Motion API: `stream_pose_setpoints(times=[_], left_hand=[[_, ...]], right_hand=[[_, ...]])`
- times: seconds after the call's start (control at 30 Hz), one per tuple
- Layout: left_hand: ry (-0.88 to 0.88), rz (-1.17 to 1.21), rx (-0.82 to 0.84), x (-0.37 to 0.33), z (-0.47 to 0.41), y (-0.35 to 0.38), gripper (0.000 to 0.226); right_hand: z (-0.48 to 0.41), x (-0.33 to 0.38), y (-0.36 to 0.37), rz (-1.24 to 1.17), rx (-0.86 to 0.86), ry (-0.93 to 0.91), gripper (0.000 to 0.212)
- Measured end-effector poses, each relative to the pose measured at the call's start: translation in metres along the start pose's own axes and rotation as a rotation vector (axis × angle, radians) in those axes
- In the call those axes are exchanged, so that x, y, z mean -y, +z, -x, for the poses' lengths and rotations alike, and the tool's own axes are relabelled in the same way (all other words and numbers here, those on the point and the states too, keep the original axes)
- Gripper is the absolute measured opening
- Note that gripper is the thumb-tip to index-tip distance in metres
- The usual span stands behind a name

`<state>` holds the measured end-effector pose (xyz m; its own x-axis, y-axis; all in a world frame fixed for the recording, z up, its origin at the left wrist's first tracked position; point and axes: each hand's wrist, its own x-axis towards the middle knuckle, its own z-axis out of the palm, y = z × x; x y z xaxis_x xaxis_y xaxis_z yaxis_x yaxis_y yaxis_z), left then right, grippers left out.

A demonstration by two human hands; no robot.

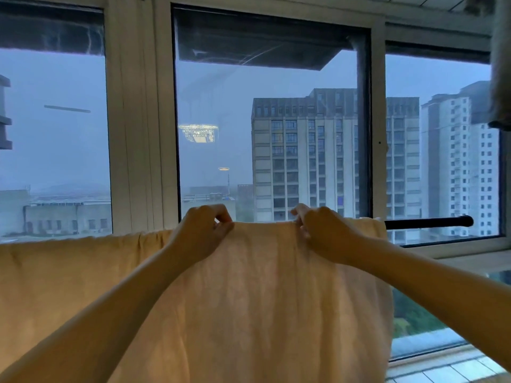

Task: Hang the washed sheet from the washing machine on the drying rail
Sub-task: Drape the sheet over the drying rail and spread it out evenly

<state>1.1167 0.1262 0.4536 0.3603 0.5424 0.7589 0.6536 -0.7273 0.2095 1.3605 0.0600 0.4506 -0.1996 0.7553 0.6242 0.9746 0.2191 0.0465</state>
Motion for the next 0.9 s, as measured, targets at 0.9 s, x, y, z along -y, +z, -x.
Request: stream_pose_setpoints(times=[0.9], left_hand=[[0.039, 0.018, -0.169, -0.004, 0.016, 0.006, 0.021]], right_hand=[[0.022, -0.018, 0.004, 0.08, -0.205, 0.077, 0.024]])
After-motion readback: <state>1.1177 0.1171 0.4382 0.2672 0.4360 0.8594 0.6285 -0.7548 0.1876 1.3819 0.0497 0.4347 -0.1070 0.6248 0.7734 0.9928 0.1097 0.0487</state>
